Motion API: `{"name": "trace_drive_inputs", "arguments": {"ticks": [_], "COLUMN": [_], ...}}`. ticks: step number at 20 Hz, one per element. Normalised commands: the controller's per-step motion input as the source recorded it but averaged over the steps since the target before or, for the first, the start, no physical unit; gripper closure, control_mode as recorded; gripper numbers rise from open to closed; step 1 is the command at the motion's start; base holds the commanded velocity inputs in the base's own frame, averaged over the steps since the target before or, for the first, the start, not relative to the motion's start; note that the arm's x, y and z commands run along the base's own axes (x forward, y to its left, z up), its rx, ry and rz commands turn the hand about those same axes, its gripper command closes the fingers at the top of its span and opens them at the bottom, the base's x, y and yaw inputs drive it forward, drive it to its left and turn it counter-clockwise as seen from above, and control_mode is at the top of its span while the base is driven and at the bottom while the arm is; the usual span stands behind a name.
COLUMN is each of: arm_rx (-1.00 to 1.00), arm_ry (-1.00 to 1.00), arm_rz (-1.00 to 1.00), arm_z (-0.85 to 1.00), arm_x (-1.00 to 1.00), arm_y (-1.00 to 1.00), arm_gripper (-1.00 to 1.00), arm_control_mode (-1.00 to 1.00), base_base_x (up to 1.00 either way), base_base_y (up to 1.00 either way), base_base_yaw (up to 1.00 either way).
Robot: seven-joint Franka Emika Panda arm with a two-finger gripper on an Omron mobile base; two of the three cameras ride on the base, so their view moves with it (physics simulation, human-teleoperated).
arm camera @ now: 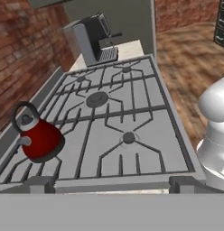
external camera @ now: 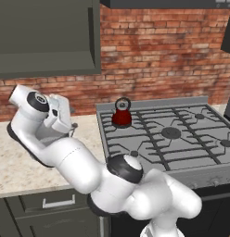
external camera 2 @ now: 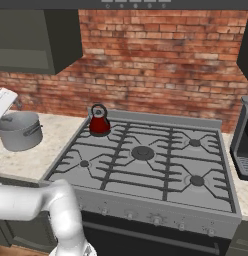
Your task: Pick the kettle from the cabinet and place it on a stove burner. Then pick the pot from the counter and place it on another stove burner. Finally, turn both burners on.
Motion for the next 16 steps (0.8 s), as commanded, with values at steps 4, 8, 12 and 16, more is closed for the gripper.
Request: {"name": "trace_drive_inputs", "arguments": {"ticks": [4,8,12,16], "arm_rx": [0.12,0.09,0.04,0.03], "arm_ry": [0.00,0.00,-0.01,-0.03], "arm_rz": [0.01,0.00,0.00,0.00], "arm_z": [-0.12,-0.19,-0.30,-0.27], "arm_x": [-0.02,-0.04,-0.13,-0.27], "arm_y": [-0.03,-0.13,-0.16,-0.05], "arm_gripper": [-1.00,-1.00,-1.00,-1.00], "arm_control_mode": [-1.00,-1.00,-1.00,-1.00], "base_base_x": [0.00,0.00,0.00,0.00], "base_base_y": [0.00,0.00,0.00,0.00], "base_base_yaw": [0.00,0.00,0.00,0.00]}}
